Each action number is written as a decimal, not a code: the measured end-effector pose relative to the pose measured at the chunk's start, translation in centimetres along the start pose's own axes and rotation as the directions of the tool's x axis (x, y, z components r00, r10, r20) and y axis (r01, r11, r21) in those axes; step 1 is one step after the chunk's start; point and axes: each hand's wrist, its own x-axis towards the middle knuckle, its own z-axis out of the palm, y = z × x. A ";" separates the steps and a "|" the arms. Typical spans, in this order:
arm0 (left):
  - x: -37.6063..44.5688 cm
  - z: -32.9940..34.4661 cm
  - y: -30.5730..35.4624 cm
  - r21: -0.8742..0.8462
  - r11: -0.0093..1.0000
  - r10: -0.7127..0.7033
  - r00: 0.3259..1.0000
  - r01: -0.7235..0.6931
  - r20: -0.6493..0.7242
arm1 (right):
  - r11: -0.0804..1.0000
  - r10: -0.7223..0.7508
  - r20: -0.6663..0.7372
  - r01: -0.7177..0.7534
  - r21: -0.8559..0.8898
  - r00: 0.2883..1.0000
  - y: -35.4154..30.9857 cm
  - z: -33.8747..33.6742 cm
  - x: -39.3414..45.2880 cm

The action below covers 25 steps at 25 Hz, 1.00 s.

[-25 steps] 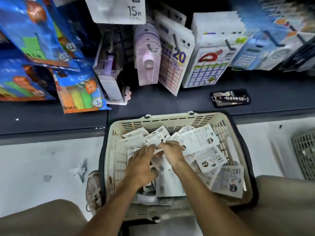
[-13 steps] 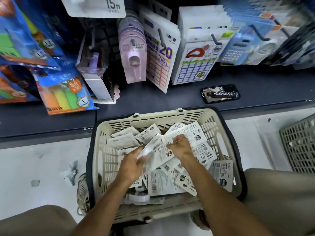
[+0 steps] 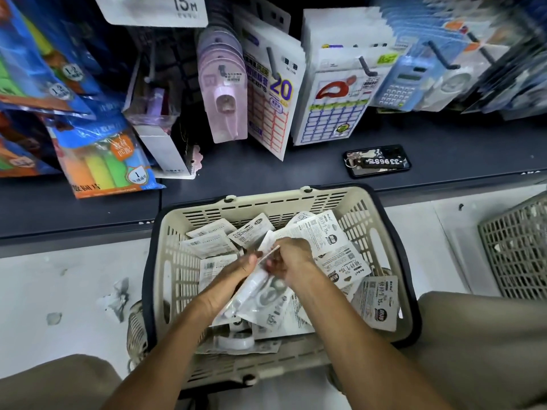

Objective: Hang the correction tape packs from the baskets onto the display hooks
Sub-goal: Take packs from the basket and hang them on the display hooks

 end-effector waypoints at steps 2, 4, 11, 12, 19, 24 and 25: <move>0.1 0.4 -0.7 0.024 0.998 -0.068 0.996 0.066 0.064 | 0.996 -0.068 -0.132 0.061 -0.058 0.989 1.1 0.5 0.3; 0.6 0.9 -1.5 0.034 0.991 -0.131 0.988 0.129 0.082 | 0.998 -0.020 -0.126 0.012 -0.064 0.992 1.8 0.5 0.4; 1.8 0.6 -2.7 -0.024 0.923 -0.384 0.917 0.383 -0.110 | 0.622 -0.442 -0.154 0.179 -0.762 0.884 3.8 -5.9 1.4; 1.9 -0.1 -2.8 -0.100 0.920 -0.385 0.921 0.378 -0.063 | 0.712 -0.314 -0.116 0.153 -0.685 0.942 4.3 -6.2 1.4; 1.8 1.8 -3.8 -0.041 0.959 -0.285 0.947 0.282 -0.151 | 0.987 0.031 0.176 -0.002 -0.162 0.984 6.4 -5.7 1.5; 1.1 1.9 -4.5 -0.195 0.973 -0.179 0.938 0.124 -0.296 | 0.981 -0.032 0.279 0.083 -0.174 0.960 7.3 -4.0 1.2; 0.8 1.5 -4.3 -0.153 0.976 -0.195 0.941 0.158 -0.275 | 0.971 -0.074 0.219 0.120 -0.206 0.973 7.3 -3.8 1.0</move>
